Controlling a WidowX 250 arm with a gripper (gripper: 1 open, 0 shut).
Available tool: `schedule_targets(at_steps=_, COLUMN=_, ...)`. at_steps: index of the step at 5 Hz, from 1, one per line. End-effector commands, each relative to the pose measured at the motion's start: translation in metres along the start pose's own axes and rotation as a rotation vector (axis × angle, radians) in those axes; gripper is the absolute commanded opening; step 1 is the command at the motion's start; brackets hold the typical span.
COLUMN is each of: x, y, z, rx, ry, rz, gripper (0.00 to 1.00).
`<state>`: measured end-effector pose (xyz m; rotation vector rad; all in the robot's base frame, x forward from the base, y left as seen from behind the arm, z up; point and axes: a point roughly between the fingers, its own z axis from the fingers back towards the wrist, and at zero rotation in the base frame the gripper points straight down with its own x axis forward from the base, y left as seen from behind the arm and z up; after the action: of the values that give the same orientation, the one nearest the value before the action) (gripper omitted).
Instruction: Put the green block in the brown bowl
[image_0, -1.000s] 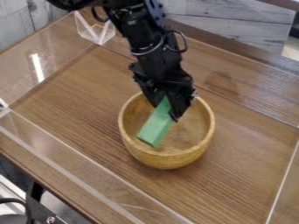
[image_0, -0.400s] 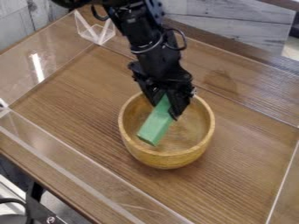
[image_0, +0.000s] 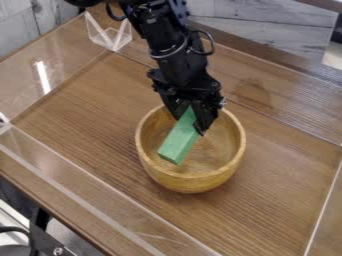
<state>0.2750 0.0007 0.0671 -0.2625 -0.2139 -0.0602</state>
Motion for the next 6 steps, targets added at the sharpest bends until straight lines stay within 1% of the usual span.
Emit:
schedule_targets(at_steps=1, x=0.0152, y=0.0004, z=0.0121, rx=0.012, ry=-0.052, rz=-0.015, gripper=0.00)
schedule_targets(at_steps=6, x=0.0167, y=-0.0013, z=0.0110, rx=0.002, ry=-0.032, rz=-0.011, gripper=0.00)
